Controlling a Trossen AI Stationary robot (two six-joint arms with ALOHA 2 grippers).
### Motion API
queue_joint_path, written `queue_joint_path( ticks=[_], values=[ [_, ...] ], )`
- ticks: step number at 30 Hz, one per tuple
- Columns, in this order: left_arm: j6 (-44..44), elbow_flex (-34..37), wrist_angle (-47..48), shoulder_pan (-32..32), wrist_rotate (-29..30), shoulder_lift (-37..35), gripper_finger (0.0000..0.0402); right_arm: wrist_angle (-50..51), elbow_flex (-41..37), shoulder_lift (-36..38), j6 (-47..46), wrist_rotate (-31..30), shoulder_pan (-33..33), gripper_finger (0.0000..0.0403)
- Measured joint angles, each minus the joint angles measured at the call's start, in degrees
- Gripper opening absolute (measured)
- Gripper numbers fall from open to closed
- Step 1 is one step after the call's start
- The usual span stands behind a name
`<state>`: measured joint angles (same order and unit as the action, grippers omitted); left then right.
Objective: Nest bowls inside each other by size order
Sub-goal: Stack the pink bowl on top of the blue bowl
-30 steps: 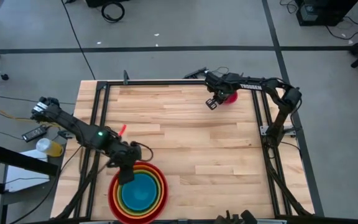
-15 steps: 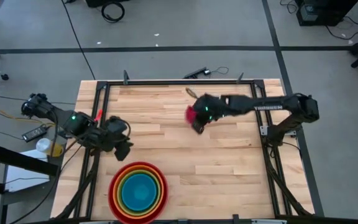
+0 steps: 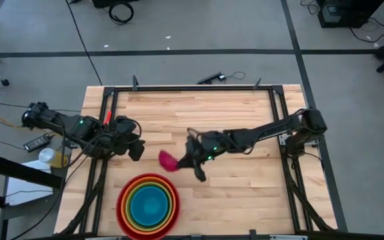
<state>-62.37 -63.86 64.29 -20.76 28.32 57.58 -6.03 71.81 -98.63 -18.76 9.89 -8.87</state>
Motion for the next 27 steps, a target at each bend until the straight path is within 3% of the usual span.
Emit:
queue_joint_path(
  ticks=[8,17,20,27],
  values=[
    [0.18,0.00,-0.09,0.79,-0.07,0.00,0.0162,-0.12,12.40,-13.00,8.65,11.58,-3.01,0.0018],
    [-0.34,0.00,-0.01,0.79,-0.72,0.02,0.0162,4.90,25.32,-24.24,13.44,17.14,-3.99,0.0021],
    [-2.98,0.00,0.02,0.79,-0.74,0.02,0.0162,7.22,28.33,-26.91,14.20,16.68,-4.64,0.0056],
    [-7.26,0.00,-0.11,0.40,-0.96,0.37,0.0162,10.26,29.48,-28.85,14.85,10.46,-6.08,0.0187]
  ],
)
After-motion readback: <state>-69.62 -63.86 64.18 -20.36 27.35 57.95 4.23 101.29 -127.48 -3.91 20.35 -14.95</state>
